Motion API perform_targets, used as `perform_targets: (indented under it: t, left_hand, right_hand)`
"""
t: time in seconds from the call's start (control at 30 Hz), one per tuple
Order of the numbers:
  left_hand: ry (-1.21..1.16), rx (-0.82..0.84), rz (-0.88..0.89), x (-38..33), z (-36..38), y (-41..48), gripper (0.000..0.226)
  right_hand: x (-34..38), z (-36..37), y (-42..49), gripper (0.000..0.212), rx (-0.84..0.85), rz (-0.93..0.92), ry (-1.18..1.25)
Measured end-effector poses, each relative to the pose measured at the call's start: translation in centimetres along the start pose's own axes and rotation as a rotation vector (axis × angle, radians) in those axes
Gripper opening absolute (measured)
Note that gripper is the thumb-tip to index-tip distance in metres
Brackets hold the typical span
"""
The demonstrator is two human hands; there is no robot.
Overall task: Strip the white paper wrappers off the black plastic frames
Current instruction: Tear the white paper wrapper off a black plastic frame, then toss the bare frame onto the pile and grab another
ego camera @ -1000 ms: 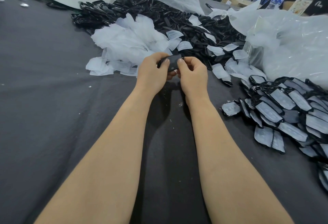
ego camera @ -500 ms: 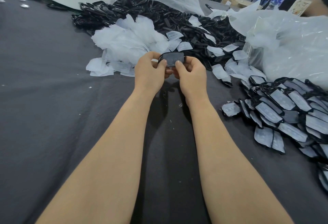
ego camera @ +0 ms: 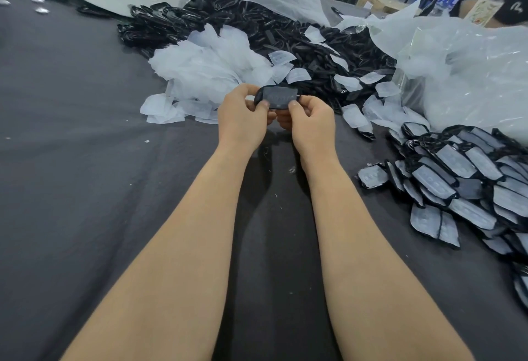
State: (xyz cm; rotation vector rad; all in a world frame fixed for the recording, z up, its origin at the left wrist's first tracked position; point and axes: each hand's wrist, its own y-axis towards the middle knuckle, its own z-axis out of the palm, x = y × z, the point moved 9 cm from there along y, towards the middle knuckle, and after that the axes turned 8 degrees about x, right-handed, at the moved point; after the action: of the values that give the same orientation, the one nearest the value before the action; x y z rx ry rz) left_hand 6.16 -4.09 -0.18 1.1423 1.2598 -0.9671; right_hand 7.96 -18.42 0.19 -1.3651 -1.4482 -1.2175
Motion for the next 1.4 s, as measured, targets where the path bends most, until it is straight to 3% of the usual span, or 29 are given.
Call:
perform_targets:
  t: [0.3,0.4,0.6,0.7,0.87,1.1,1.17,1.27,1.4]
  left_hand:
    - [-0.012,0.016,0.002,-0.7,0.0,-0.5,0.017]
    - [0.046,0.057,0.028,-1.7,0.8,-0.9,0.024]
    - [0.329,0.1,0.173,-5.6,6.8,-1.6,0.025]
    - [0.432,0.147,0.235,-7.1,12.2,-2.2,0.027]
    - [0.476,0.289,0.201,-7.6,21.0,-3.9,0.028]
    - [0.8,0.281,0.223,-7.0,26.1,-5.2,0.03]
    - [0.763,0.283,0.207,-6.9,25.9,-4.9,0.031]
    - [0.553,0.264,0.153,-7.0,24.1,-3.7,0.029]
    - [0.26,0.163,0.102,-6.6,18.6,-1.0,0.021]
  right_hand:
    - [0.8,-1.0,-0.5,0.004,-0.024,0.003,0.099]
    - [1.1,-2.4,-0.7,0.016,-0.032,0.028,0.143]
    - [2.0,-9.3,-2.2,0.014,-0.232,0.05,-0.065]
    - [2.3,-15.0,-3.7,0.003,-0.39,0.047,-0.207]
    - [2.6,-23.3,-6.8,0.018,-0.641,0.076,-0.481]
    - [0.2,-27.1,-8.5,0.021,-0.74,0.312,-0.675]
    - [0.7,-27.0,-8.5,0.022,-0.773,0.305,-0.722]
    - [2.8,-25.3,-8.1,0.023,-0.818,0.151,-0.704]
    - [5.0,-19.3,-4.7,0.018,-0.612,-0.093,-0.591]
